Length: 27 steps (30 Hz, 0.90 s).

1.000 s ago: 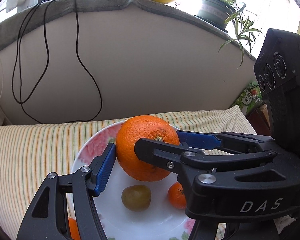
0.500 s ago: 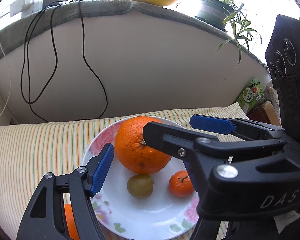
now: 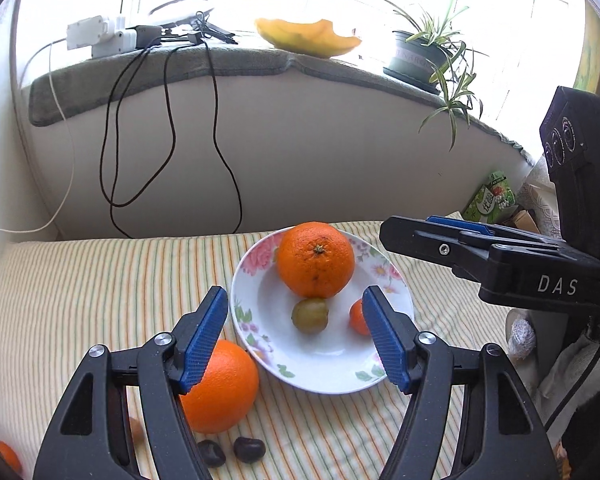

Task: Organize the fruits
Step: 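Lower the large orange into the plate and open both tools, then move both tools toward the second large orange beside the plate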

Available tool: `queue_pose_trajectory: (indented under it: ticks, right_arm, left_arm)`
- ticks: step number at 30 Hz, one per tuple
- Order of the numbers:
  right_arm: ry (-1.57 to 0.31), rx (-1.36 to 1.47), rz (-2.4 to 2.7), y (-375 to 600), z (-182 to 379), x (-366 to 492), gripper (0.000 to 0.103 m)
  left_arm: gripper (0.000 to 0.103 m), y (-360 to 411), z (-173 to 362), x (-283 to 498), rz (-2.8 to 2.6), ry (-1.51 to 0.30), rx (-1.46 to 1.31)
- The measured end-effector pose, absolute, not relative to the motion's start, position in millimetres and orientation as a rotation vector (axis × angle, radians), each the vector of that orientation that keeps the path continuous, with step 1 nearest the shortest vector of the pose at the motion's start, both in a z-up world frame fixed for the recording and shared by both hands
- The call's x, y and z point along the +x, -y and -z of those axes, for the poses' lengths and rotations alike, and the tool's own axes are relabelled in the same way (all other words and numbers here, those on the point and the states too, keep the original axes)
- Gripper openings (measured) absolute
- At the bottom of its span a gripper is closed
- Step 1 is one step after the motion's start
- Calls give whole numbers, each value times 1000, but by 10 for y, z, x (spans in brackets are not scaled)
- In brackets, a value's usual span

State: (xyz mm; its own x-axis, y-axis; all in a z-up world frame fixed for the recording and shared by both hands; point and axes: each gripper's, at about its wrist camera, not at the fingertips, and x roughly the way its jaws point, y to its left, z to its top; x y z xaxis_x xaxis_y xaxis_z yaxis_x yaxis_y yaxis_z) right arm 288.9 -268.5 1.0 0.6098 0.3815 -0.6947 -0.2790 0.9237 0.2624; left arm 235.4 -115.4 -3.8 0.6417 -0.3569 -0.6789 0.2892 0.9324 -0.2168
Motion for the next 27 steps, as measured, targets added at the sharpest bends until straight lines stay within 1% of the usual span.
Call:
queue_pose_trajectory:
  ticks: [9,11,14,21,27]
  right_arm:
    - [-794,131,-413,2528,-112,2555,84]
    - [-790,117,-419,2468,-121,2486,91]
    - [-785,115,-420,2377,-143,2380,98]
    - [-824,142,-441,2217,-58,2112,99]
    - [-876,195,-462,2066,103,1966,99]
  left_arm:
    - [70,686,8,2044,325,-756,-140]
    - [70,567,35,1982,318,-760,-173]
    - [70,427,62,1879,306,-757,-189]
    - [70,163,203,1691,318,-779,-237]
    - [70,126,323,1588,346,-787,-216]
